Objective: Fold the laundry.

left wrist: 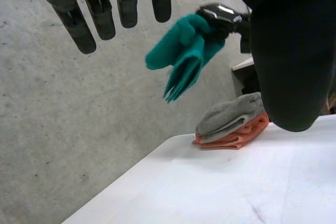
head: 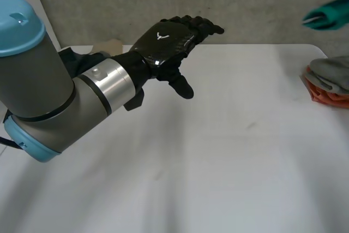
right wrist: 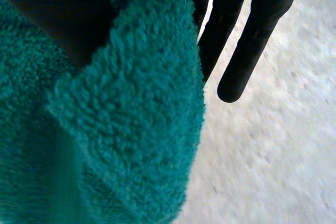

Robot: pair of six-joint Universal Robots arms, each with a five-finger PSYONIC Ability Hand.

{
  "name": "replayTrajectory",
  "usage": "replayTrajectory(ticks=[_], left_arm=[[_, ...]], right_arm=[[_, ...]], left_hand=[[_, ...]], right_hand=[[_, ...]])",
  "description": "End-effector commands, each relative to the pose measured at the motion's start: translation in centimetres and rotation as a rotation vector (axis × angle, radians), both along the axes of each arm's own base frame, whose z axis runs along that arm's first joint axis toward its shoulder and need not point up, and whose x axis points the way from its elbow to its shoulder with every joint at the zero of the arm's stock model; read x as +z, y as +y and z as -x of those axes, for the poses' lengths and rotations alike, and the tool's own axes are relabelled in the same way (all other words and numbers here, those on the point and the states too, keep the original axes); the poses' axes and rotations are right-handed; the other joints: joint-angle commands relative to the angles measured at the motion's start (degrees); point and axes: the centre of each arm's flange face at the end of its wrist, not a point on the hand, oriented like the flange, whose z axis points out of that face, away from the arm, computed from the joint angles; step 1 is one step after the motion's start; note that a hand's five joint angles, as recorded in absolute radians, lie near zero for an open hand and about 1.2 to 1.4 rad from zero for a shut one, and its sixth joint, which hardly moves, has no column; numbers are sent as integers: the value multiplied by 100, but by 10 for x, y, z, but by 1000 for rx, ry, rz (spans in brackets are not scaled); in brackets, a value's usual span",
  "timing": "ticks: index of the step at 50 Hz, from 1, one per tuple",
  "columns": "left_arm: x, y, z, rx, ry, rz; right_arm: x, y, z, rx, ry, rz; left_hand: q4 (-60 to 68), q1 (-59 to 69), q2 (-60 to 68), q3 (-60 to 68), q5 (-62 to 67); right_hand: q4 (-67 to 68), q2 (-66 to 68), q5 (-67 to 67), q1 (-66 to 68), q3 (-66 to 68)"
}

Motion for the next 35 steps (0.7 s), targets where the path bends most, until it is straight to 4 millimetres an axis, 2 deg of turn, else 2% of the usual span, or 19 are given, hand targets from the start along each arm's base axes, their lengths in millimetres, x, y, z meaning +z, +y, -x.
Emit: replayTrajectory(ticks=[1, 2, 6, 9, 12, 17, 19, 22, 25, 29, 32, 35], left_arm=[[-8, 2, 3, -10, -14, -18], [-10, 1, 3, -8, -17, -22], [-15, 3, 5, -16, -24, -31], [-19, 6, 7, -22, -32, -40], [-22, 8, 8, -24, -38, -46], [-22, 9, 8, -25, -39, -49], [-23, 10, 8, -25, -40, -50], [-22, 13, 10, -34, -39, -48], [-21, 16, 11, -42, -36, -46], [-18, 21, 13, -53, -31, -45], [-14, 26, 14, -64, -26, -37], [-11, 28, 14, -67, -20, -31]], right_arm=[[-97, -31, 72, -10, 25, -143], [-116, -31, 86, -9, 30, -183], [-149, -29, 97, 33, 46, -256], [-163, -26, 98, 55, 45, -295], [-166, -24, 104, 55, 45, -311], [-151, -20, 112, 40, 52, -297], [-139, -17, 111, 29, 49, -289], [-125, -8, 108, 14, 33, -316], [-116, 0, 113, -8, 0, -366], [-100, 17, 137, -81, -23, -464], [-95, 32, 151, -164, 23, -549], [-90, 47, 171, -322, 119, -621]], left_hand=[[197, 238, 189, 156, 100], [197, 238, 189, 156, 100], [214, 254, 205, 172, 117], [214, 254, 205, 172, 117], [214, 254, 205, 172, 117], [197, 238, 189, 156, 100], [197, 238, 189, 156, 100], [197, 238, 189, 156, 100], [197, 238, 189, 156, 100], [197, 238, 189, 156, 100], [197, 238, 189, 156, 100], [180, 221, 172, 139, 84]], right_hand=[[1123, 1508, 1707, 2244, 1266], [1123, 1508, 1707, 2244, 1266], [1123, 1508, 1707, 2244, 1266], [1123, 1508, 1707, 2244, 1266], [1123, 1508, 1707, 2244, 1266], [1123, 1508, 1707, 2244, 1266], [-945, -559, -361, 176, -802], [-5877, -5492, -5293, -4756, -5734], [-5877, -5492, -5293, -4756, -5734], [-5877, -5492, -5293, -4756, -5734], [-5877, -5492, -5293, -4756, -5734], [-5877, -5492, -5293, -4756, -5734]])
